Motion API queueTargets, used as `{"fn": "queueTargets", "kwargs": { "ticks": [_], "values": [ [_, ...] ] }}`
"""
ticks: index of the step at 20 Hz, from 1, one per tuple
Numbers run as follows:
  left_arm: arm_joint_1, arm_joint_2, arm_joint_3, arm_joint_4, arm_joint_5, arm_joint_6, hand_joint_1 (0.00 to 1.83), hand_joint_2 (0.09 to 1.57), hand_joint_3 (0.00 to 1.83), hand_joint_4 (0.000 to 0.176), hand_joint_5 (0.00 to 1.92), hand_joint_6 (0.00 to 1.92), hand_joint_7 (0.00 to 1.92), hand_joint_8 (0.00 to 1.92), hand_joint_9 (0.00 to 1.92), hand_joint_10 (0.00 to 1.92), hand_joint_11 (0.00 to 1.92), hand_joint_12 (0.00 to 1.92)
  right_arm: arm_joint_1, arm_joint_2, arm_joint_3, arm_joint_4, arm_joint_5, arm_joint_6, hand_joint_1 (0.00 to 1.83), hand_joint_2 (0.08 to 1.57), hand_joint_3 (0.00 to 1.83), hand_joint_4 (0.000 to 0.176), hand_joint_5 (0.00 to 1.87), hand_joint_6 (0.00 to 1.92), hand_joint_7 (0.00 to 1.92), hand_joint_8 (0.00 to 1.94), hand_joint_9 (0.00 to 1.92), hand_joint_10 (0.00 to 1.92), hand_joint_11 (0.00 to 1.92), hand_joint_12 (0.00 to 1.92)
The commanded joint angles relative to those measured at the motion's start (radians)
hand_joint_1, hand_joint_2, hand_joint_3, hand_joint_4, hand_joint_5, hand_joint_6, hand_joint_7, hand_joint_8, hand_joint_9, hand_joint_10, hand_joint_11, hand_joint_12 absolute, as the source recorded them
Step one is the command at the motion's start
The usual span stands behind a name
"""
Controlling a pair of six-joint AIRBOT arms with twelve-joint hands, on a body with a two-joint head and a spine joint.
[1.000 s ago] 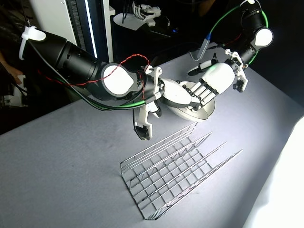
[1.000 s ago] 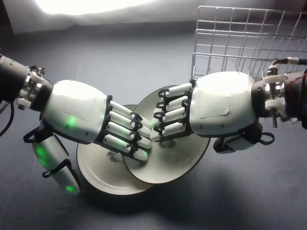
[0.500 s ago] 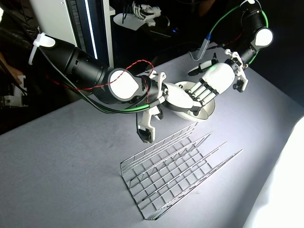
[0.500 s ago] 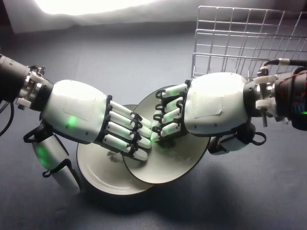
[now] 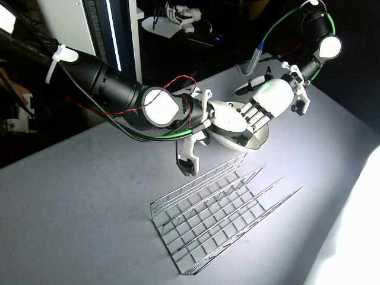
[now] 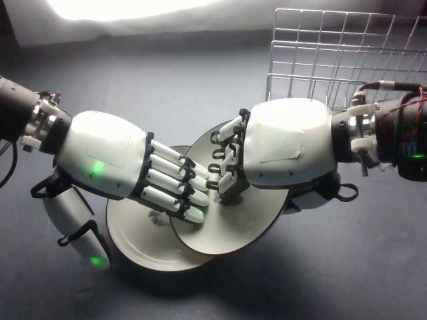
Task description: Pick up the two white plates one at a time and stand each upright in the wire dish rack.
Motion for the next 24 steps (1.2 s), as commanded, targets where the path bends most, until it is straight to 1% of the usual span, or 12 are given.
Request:
{"fn": "queueTargets", "kwargs": {
  "ticks": [1, 3, 4, 5, 7, 8, 9, 10, 11, 13, 17, 24],
  "values": [
    [0.022, -0.015, 0.008, 0.078, 0.125, -0.009, 0.00, 1.09, 0.00, 0.000, 0.01, 0.00, 0.00, 0.00, 0.00, 0.00, 0.00, 0.00, 0.003, 0.004, 0.004, 0.015, 0.015, 0.002, 1.22, 1.06, 0.02, 0.000, 1.05, 0.91, 1.12, 0.52, 1.08, 0.02, 0.70, 0.92],
    [0.023, -0.015, 0.008, 0.076, 0.125, -0.009, 0.00, 1.09, 0.00, 0.000, 0.01, 0.00, 0.00, 0.00, 0.00, 0.00, 0.00, 0.00, 0.003, 0.004, 0.004, 0.015, 0.015, 0.002, 1.22, 1.06, 0.02, 0.000, 1.05, 0.91, 1.12, 0.52, 1.08, 0.02, 0.70, 0.92],
    [0.023, -0.015, 0.009, 0.075, 0.125, -0.009, 0.00, 1.09, 0.00, 0.000, 0.02, 0.01, 0.00, 0.00, 0.00, 0.00, 0.00, 0.00, 0.003, 0.004, 0.004, 0.015, 0.015, 0.002, 1.24, 1.06, 0.01, 0.003, 1.09, 0.87, 1.10, 0.67, 1.15, 0.03, 0.70, 0.95],
    [0.023, -0.016, 0.010, 0.072, 0.125, -0.009, 0.00, 1.09, 0.00, 0.000, 0.01, 0.00, 0.00, 0.00, 0.00, 0.00, 0.00, 0.00, 0.003, 0.004, 0.003, 0.015, 0.015, 0.002, 1.24, 1.06, 0.00, 0.021, 1.10, 0.84, 1.13, 0.68, 1.23, 0.04, 0.74, 0.96],
    [0.023, -0.016, 0.010, 0.069, 0.125, -0.009, 0.00, 1.08, 0.00, 0.000, 0.01, 0.00, 0.00, 0.00, 0.00, 0.00, 0.00, 0.00, 0.003, 0.004, 0.003, 0.015, 0.016, 0.001, 1.24, 1.06, 0.00, 0.031, 1.10, 0.82, 1.14, 0.68, 1.24, 0.04, 0.76, 0.97],
    [0.023, -0.014, 0.010, 0.068, 0.125, -0.009, 0.00, 1.08, 0.00, 0.000, 0.01, 0.00, 0.00, 0.00, 0.00, 0.00, 0.00, 0.00, 0.004, 0.004, 0.003, 0.015, 0.017, 0.001, 1.36, 1.06, 0.00, 0.000, 1.07, 0.83, 1.16, 0.62, 1.04, 0.83, 0.75, 0.98],
    [0.021, -0.010, 0.009, 0.066, 0.125, -0.009, 0.00, 1.08, 0.00, 0.000, 0.01, 0.00, 0.00, 0.00, 0.00, 0.00, 0.00, 0.00, 0.005, 0.005, 0.003, 0.015, 0.019, 0.001, 1.36, 1.06, 0.00, 0.000, 1.07, 0.83, 1.16, 0.62, 1.04, 0.83, 0.75, 0.98],
    [0.019, -0.007, 0.007, 0.065, 0.125, -0.009, 0.00, 1.09, 0.00, 0.000, 0.02, 0.01, 0.00, 0.00, 0.00, 0.00, 0.00, 0.00, 0.005, 0.005, 0.003, 0.015, 0.020, 0.001, 1.27, 1.06, 0.00, 0.000, 1.09, 0.83, 1.15, 0.67, 1.05, 0.55, 0.75, 0.97],
    [0.016, 0.001, 0.004, 0.061, 0.125, -0.009, 0.00, 1.09, 0.00, 0.000, 0.01, 0.00, 0.00, 0.00, 0.00, 0.00, 0.00, 0.00, 0.006, 0.006, 0.003, 0.015, 0.024, 0.001, 1.24, 1.07, 0.00, 0.024, 1.07, 0.86, 1.13, 0.72, 1.10, 0.33, 0.76, 0.97],
    [0.011, 0.014, -0.003, 0.055, 0.125, -0.009, 0.00, 1.09, 0.00, 0.000, 0.00, 0.00, 0.00, 0.00, 0.00, 0.00, 0.00, 0.00, 0.009, 0.008, 0.001, 0.015, 0.029, 0.001, 1.24, 1.08, 0.00, 0.029, 1.04, 0.91, 1.11, 0.75, 1.18, 0.13, 0.75, 0.96],
    [-0.013, 0.054, -0.031, 0.053, 0.125, -0.011, 0.00, 1.09, 0.00, 0.000, 0.00, 0.00, 0.00, 0.00, 0.00, 0.00, 0.00, 0.00, 0.022, 0.021, -0.016, 0.015, 0.032, 0.001, 1.23, 1.08, 0.00, 0.031, 1.04, 0.92, 1.09, 0.77, 1.19, 0.05, 0.73, 0.95],
    [-0.157, 0.187, -0.139, 0.053, 0.126, -0.043, 0.00, 1.08, 0.00, 0.000, 0.02, 0.01, 0.00, 0.00, 0.00, 0.00, 0.00, 0.00, 0.033, 0.035, -0.044, 0.015, 0.025, 0.001, 1.23, 1.08, 0.00, 0.032, 1.04, 0.92, 1.09, 0.77, 1.21, 0.02, 0.72, 0.97]
  ]
}}
